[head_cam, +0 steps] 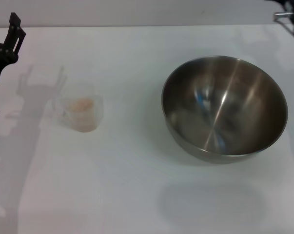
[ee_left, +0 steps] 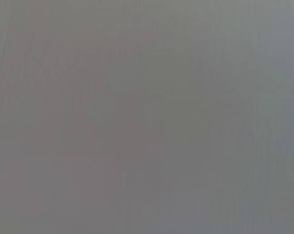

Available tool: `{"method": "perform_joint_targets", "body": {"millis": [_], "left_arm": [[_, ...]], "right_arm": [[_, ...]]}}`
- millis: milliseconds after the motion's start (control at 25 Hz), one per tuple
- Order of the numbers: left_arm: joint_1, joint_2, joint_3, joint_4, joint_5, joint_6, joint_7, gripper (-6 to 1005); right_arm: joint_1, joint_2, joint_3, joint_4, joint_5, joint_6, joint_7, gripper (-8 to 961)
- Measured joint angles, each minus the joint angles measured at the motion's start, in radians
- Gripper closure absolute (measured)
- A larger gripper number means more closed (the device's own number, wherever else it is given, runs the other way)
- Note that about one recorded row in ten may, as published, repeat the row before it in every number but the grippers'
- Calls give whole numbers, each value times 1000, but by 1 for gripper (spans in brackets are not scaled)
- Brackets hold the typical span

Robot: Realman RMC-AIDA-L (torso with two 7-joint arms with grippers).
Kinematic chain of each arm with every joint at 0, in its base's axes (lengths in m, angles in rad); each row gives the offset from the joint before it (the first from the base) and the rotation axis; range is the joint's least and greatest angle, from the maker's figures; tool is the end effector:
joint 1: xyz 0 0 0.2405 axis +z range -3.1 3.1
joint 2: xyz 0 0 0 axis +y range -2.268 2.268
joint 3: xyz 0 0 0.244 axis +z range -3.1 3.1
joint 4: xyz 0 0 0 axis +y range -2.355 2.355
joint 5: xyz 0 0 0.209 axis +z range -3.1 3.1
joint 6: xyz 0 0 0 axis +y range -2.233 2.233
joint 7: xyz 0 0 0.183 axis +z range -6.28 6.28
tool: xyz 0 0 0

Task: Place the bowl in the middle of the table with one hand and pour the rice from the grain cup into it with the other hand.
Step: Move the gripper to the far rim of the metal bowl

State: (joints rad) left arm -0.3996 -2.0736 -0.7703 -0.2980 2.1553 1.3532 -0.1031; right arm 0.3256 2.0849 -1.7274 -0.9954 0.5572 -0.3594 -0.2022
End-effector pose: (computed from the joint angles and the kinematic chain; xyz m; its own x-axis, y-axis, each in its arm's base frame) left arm -0.2712 0.3570 0.0082 0.6004 -0.2618 0.7556 0.7499 -0.1439 -0.6457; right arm 0.2126 0.4410 0.0232 0.7126 -0.0116 -0.7015 -0.6972 -0.1235 -0.7062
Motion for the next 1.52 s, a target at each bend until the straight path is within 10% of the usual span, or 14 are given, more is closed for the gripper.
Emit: {"method": "perform_joint_targets", "body": {"millis": [280, 640, 1040, 1520], "left_arm": [[-5, 1, -1, 0, -4, 6, -3, 155], [-7, -1, -24, 0, -5, 7, -10, 156], [-5, -2, -27, -4, -5, 8, -10, 156], [-6, -2, -43, -2, -6, 2, -10, 157]], "right_arm": [[-42, -2, 189, -494, 0, 930, 31, 172], [106, -22, 492, -655, 30, 1724, 17, 192], [227, -73, 597, -451, -32, 1927, -71, 215], [296, -77, 586, -292, -66, 1942, -130, 242]]}}
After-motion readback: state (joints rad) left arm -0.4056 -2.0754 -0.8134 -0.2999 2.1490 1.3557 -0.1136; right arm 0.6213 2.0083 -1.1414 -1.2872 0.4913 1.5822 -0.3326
